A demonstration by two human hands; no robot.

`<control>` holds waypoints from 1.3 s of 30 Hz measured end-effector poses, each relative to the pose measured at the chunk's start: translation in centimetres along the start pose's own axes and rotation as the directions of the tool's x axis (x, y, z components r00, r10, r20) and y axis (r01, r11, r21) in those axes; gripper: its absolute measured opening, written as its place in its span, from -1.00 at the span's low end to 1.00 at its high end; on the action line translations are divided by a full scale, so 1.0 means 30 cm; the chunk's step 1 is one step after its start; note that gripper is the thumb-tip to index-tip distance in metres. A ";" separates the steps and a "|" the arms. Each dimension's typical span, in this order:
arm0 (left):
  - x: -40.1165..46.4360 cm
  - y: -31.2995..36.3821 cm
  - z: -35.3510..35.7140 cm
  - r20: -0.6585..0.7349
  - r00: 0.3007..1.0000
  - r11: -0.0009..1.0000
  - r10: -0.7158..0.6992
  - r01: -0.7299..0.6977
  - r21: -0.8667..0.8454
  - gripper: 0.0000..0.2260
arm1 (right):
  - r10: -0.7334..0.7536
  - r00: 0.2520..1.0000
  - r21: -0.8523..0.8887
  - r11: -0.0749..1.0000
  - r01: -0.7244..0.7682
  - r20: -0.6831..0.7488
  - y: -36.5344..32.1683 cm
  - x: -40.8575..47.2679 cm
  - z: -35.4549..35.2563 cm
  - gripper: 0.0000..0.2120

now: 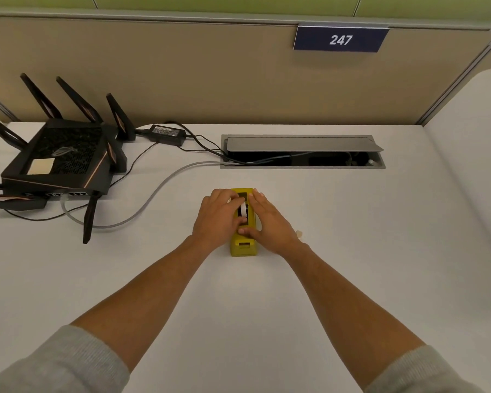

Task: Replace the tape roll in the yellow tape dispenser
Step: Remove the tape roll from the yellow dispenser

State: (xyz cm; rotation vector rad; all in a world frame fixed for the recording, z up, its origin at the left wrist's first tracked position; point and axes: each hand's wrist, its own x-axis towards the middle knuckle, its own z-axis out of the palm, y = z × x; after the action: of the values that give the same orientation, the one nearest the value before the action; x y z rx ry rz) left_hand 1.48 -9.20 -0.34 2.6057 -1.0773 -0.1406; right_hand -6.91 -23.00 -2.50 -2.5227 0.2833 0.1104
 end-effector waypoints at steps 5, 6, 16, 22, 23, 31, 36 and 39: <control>0.016 0.020 -0.004 0.017 1.000 0.999 -0.013 0.012 0.045 -0.60 | 0.006 1.000 0.005 1.000 -0.007 0.004 -0.004 0.001 0.002 -0.15; 0.019 0.024 -0.004 0.021 1.000 0.998 -0.019 0.017 0.052 -0.60 | 0.007 1.000 0.007 1.000 -0.007 0.005 -0.003 0.001 0.002 -0.14; 0.018 0.034 0.004 0.028 0.999 0.998 -0.042 0.043 -0.037 -0.55 | 0.023 1.000 0.054 0.998 -0.024 0.013 -0.011 0.003 0.003 -0.13; 0.030 0.044 0.013 0.027 0.998 0.996 -0.061 0.063 -0.067 -0.53 | 0.022 1.000 0.098 0.995 -0.023 0.008 -0.014 -0.001 0.000 -0.14; 0.032 0.045 0.013 0.018 0.998 0.994 -0.063 0.065 -0.087 -0.53 | 0.022 1.000 0.099 0.995 -0.023 0.009 -0.015 0.000 -0.001 -0.14; 0.022 0.045 0.025 0.013 0.998 0.984 -0.068 0.069 -0.166 -0.55 | 0.019 1.000 0.120 0.993 -0.020 0.006 -0.016 -0.001 -0.002 -0.14; 0.012 0.052 0.024 0.020 0.996 0.980 -0.086 0.088 -0.180 -0.59 | 0.028 1.000 0.133 0.991 -0.028 0.008 -0.022 -0.001 -0.003 -0.15; 0.003 0.058 0.020 0.022 0.996 0.976 -0.089 0.092 -0.198 -0.59 | 0.039 0.999 0.132 0.990 -0.041 0.018 -0.026 0.000 -0.003 -0.14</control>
State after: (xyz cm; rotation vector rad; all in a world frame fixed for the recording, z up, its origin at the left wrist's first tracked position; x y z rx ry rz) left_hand 0.26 -10.57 -0.33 2.4768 -0.8986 -0.2724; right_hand -6.73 -22.42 -1.98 -2.3844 0.3239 0.1225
